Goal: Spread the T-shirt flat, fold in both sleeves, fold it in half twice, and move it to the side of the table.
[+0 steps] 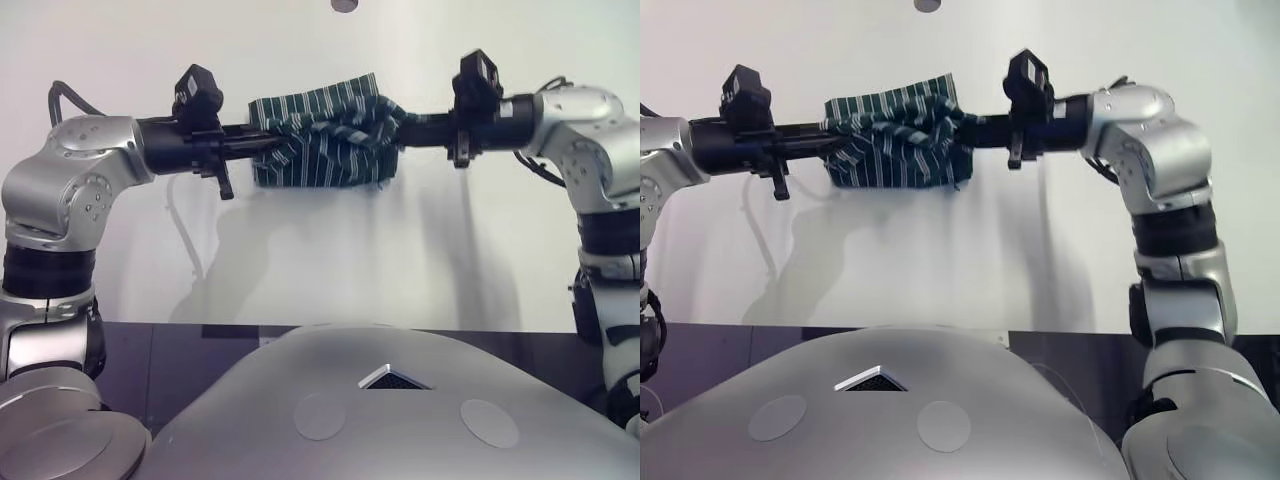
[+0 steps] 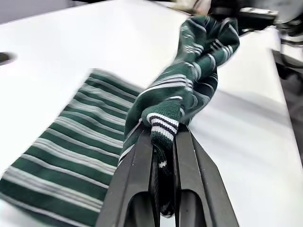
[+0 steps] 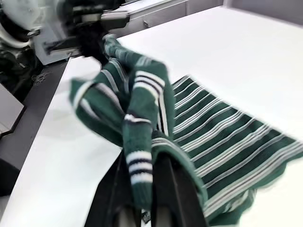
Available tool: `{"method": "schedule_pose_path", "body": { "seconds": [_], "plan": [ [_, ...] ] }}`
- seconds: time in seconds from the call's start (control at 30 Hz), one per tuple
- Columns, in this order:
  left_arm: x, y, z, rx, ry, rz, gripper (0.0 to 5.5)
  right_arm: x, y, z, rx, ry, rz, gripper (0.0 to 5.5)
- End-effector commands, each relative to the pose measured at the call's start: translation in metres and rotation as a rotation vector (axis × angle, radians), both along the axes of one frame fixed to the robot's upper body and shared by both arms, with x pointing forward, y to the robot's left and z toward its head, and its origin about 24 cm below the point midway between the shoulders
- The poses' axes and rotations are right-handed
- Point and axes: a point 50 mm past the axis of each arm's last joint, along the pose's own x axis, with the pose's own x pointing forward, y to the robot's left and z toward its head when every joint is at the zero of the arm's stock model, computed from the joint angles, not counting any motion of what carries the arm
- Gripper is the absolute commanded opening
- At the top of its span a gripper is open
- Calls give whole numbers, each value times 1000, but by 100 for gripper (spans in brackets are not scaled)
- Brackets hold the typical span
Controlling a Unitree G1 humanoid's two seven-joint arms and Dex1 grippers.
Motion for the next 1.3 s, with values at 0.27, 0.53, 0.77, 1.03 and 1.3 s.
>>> {"method": "schedule_pose_path", "body": {
  "seconds": [0.27, 0.53, 0.77, 1.03, 1.3],
  "plan": [
    [61, 11, -47, 83, 47, 572, 91, 66, 30, -37, -247, -144, -294, 79],
    [69, 15, -52, -39, 17, 779, 94, 63, 31, -30, -145, -205, -346, 46],
    [81, 34, -41, -32, -148, 919, 126, 31, 78, -49, -155, -95, -132, 0],
    [56, 36, -13, -121, -340, 996, 2, -4, -32, -126, -511, 229, -555, 0],
    [50, 14, -27, -113, -325, 1019, 2, -150, -260, -162, -893, 548, -1527, 0]
  ]
}}
